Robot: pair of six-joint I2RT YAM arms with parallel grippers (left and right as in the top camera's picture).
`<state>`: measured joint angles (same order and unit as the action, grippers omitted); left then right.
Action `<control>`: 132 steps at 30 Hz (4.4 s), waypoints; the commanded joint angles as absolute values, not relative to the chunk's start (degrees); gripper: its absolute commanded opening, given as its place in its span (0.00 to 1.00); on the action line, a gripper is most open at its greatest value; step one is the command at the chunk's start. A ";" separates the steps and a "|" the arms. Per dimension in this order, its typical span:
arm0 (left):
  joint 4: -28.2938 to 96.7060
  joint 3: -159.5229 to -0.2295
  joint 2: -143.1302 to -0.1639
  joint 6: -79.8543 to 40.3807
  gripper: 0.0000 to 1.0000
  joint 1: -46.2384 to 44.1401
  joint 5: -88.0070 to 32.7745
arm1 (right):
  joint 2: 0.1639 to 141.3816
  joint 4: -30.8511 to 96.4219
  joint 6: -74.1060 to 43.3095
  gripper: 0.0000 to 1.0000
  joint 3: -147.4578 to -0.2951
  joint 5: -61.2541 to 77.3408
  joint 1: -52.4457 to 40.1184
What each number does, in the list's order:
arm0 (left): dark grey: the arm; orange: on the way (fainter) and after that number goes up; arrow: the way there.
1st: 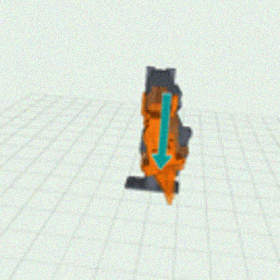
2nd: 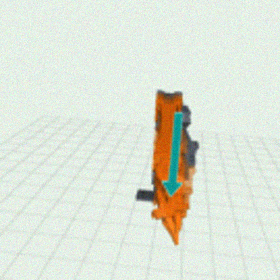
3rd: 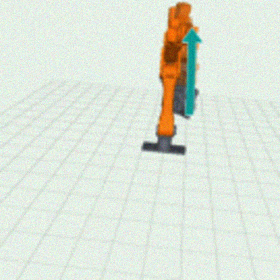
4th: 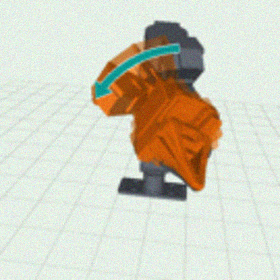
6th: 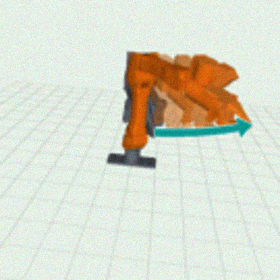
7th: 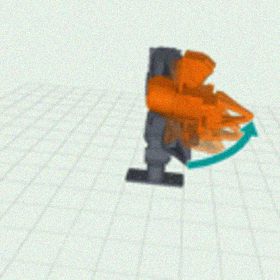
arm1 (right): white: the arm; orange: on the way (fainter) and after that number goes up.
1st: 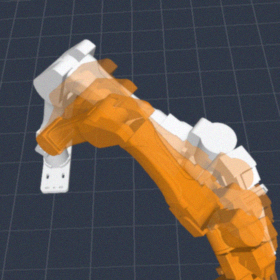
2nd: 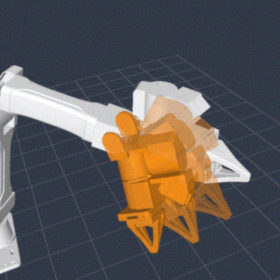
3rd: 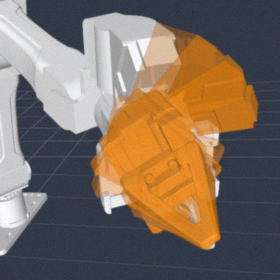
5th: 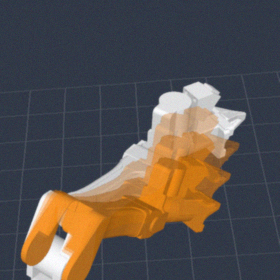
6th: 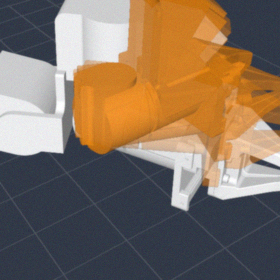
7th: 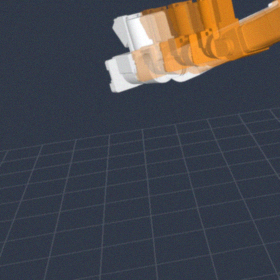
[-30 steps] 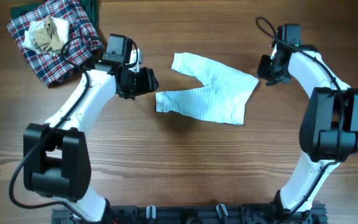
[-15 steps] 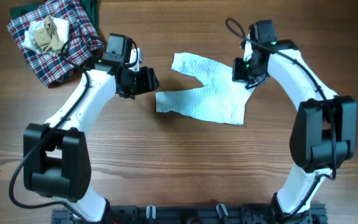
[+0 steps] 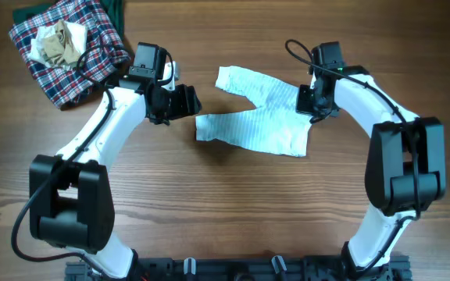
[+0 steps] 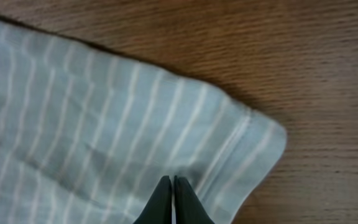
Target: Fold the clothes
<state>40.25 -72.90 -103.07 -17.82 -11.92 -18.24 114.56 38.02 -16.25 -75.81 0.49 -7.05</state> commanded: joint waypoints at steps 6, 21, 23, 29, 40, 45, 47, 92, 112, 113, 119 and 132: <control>40.69 -72.64 -103.18 -16.69 0.75 -12.12 -17.87 | 117.86 36.47 -16.43 0.04 -75.29 -1.91 -3.18; 40.53 -72.64 -103.18 -16.69 0.75 -12.12 -17.87 | 122.41 29.30 -13.13 0.04 -75.31 -10.79 0.86; 40.47 -72.64 -103.18 -16.69 0.75 -12.12 -17.87 | 122.39 28.47 -13.08 0.04 -75.35 -11.64 2.22; 39.38 -72.64 -103.18 -16.69 0.77 -12.12 -17.89 | 121.99 31.22 -10.98 0.04 -79.94 -6.24 4.49; 27.77 -72.66 -103.18 -6.94 0.75 -17.30 -22.48 | 114.54 49.54 -10.46 0.79 -94.72 16.78 4.36; 13.52 -72.66 -104.18 -6.83 0.75 -20.95 -22.28 | 113.03 59.13 -7.11 0.87 -94.72 22.26 4.34; 7.16 -72.66 -106.13 -6.85 0.75 -22.04 -20.45 | 113.03 61.71 -5.72 0.87 -93.62 24.51 4.36; -21.93 -75.40 -130.13 -13.96 0.04 -28.97 -6.74 | 113.03 52.40 -19.97 0.04 -68.86 13.02 -1.43; -17.69 -75.40 -129.69 -13.69 0.17 -28.86 -2.92 | 113.03 56.58 -28.47 0.04 -66.89 -4.29 2.76; -17.69 -75.40 -129.34 -13.69 0.17 -28.80 -2.92 | 113.03 56.58 -28.49 0.04 -66.89 -4.78 3.27; -17.72 -75.40 -124.79 -13.69 0.18 -28.73 -3.05 | 113.03 55.99 -27.75 0.06 -66.89 -5.58 5.82; -17.37 -75.40 -123.66 -14.15 0.27 -34.02 -16.88 | 113.03 53.17 -25.39 0.09 -66.89 0.10 5.80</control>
